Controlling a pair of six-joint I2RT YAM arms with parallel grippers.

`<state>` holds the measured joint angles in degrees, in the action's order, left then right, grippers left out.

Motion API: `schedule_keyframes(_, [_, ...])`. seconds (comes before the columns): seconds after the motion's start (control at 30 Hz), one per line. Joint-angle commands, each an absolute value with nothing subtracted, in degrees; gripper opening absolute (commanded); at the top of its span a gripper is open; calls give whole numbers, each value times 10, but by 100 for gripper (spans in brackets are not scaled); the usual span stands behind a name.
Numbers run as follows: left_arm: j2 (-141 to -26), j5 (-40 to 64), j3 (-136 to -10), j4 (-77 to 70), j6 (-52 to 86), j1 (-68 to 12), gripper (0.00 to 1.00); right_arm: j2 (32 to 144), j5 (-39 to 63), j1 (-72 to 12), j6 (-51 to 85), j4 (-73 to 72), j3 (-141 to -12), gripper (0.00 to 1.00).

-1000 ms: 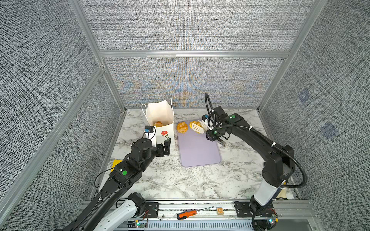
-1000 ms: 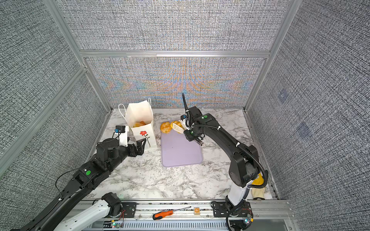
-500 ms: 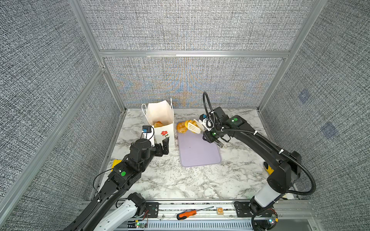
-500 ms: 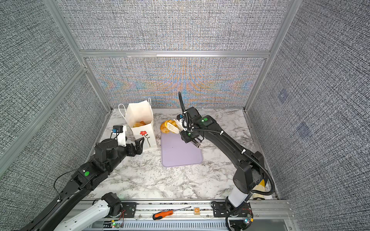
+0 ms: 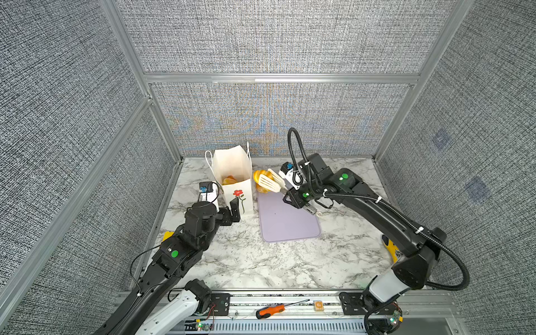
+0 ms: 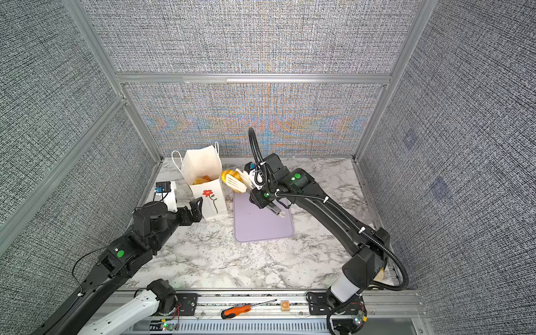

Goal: Pack bread into a paper bag
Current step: Place the bread in the paper bag.

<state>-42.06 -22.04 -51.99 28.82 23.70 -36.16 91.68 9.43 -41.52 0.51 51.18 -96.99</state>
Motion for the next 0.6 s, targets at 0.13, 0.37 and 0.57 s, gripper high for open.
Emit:
schedule_keyframes(0.13, [-422,-231,-535,312,230,-336,99,892,115,-429,19,472,-983,35])
schedule_keyframes(0.37, [-424,-203,-534,312,230,-309,99,935,149,-439,24,459,-1035,35])
schedule_keyframes(0.57, [-426,-185,-533,308,231,-294,99,1004,158,-443,26,454,-1113,36])
